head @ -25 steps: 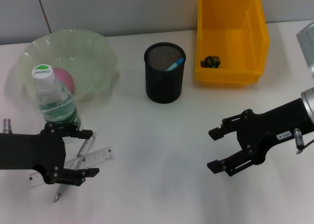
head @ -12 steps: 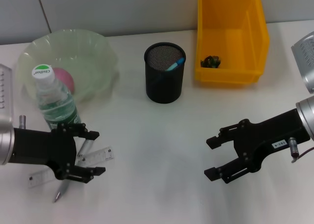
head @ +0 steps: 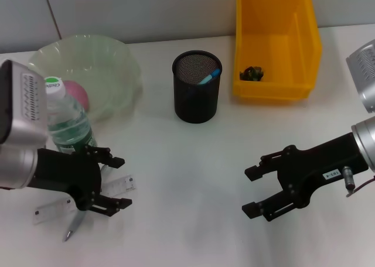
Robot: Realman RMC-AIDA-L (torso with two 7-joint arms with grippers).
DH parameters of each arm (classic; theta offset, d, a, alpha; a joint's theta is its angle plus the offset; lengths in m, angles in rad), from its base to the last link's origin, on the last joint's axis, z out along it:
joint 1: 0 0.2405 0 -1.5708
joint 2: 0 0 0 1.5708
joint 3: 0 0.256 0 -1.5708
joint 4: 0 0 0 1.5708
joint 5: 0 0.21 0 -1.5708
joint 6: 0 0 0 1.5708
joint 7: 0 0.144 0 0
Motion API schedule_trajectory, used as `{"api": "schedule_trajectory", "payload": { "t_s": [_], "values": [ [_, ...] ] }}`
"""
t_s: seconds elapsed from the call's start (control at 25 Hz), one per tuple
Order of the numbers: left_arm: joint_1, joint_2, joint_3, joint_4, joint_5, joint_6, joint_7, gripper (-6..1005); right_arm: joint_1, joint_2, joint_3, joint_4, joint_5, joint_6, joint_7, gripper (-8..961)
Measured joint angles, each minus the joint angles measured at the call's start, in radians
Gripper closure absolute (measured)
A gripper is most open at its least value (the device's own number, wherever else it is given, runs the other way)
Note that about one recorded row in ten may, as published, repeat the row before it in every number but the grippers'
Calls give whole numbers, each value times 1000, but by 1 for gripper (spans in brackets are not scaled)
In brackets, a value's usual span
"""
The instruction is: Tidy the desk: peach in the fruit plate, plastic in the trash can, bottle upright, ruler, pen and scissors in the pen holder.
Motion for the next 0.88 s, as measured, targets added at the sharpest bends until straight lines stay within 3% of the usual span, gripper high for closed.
{"api": "schedule_trajectory", "payload": {
  "t_s": [0.88],
  "values": [
    [-40,0,78,-37,52,-75,-64,172,5,0,-11,16,-7,14,1,101]
  ]
}}
